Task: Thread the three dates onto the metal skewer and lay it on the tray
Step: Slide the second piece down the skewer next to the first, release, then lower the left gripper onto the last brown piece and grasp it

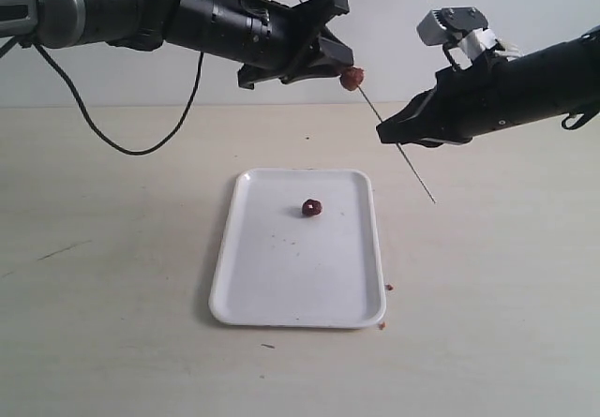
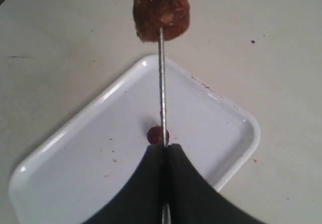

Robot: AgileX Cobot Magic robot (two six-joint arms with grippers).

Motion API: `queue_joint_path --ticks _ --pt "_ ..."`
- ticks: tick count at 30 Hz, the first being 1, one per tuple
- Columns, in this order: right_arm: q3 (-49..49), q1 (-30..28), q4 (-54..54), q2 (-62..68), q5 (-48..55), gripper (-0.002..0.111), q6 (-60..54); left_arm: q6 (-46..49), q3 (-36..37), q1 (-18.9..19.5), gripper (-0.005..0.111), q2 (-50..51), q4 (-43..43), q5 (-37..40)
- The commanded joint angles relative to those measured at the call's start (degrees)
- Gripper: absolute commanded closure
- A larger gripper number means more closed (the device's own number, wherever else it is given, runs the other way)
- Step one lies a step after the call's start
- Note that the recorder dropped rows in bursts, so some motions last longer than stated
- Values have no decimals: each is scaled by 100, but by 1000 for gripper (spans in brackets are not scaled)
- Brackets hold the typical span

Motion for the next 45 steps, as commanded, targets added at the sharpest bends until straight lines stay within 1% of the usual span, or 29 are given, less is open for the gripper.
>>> queue_joint_path --ticks 1,4,5,6,8,12,14,16,18,20,21,23,25,26,27,28,31,32,34,37,45 --pt "-22 -18 332 -21 -139 108 -106 460 0 -25 62 -29 241 92" --pt "-22 -18 319 -21 -395 108 -74 619 0 -25 33 -29 241 -11" --pt "-22 -18 319 -21 -523 108 -73 647 0 -25 28 -29 241 -15" --pt "-22 -18 287 -21 -625 108 -73 694 0 -25 26 -29 241 -15" --pt "-22 -18 169 -21 -893 108 56 764 0 -15 28 -29 387 -15" --pt "-22 -18 -570 -21 -1554 108 787 1141 0 -29 39 -29 1448 157" --pt "-22 -18 -1212 -21 -1893 108 1380 1295 0 -72 39 -29 2156 381" --pt "-22 -18 -1744 -21 -1988 108 1903 1295 0 -147 37 -29 2843 525" --pt "-22 -18 -2057 -21 -1998 108 2081 1270 0 -304 36 -29 3861 604" --pt "-22 -18 -2109 -21 -1998 108 2125 1197 0 -547 36 -18 5018 620" --pt "-22 -18 -2109 -21 -1998 108 2125 1203 0 -679 36 -5 5464 646" --pt "-22 -18 -2111 -21 -1998 108 2140 1174 0 -899 36 51 5937 628" --pt "-22 -18 -2111 -21 -1998 108 2166 1124 0 -1102 36 130 6208 573" --pt "-22 -18 -2111 -21 -1998 108 2166 919 0 -1201 37 187 6368 511" --pt "-22 -18 -2111 -21 -1987 108 2166 454 0 -1288 37 254 6531 406" --pt "-22 -18 -2123 -21 -1960 108 2166 -270 -14 -1345 37 316 6722 305" --pt "-22 -18 -2177 -21 -1851 108 2213 -3001 -164 -1402 41 533 7274 164" --pt "-22 -18 -2177 -21 -1828 108 2213 -3418 -216 -1402 43 575 7327 190" --pt "-22 -18 -2177 -21 -1796 108 2225 -3907 -370 -1402 46 698 7337 362" --pt "-22 -18 -2177 -21 -1733 108 2225 -4327 -645 -1391 47 868 7351 749" --pt "-22 -18 -2177 -21 -1710 108 2265 -4756 -1154 -1391 47 1277 7190 1630"
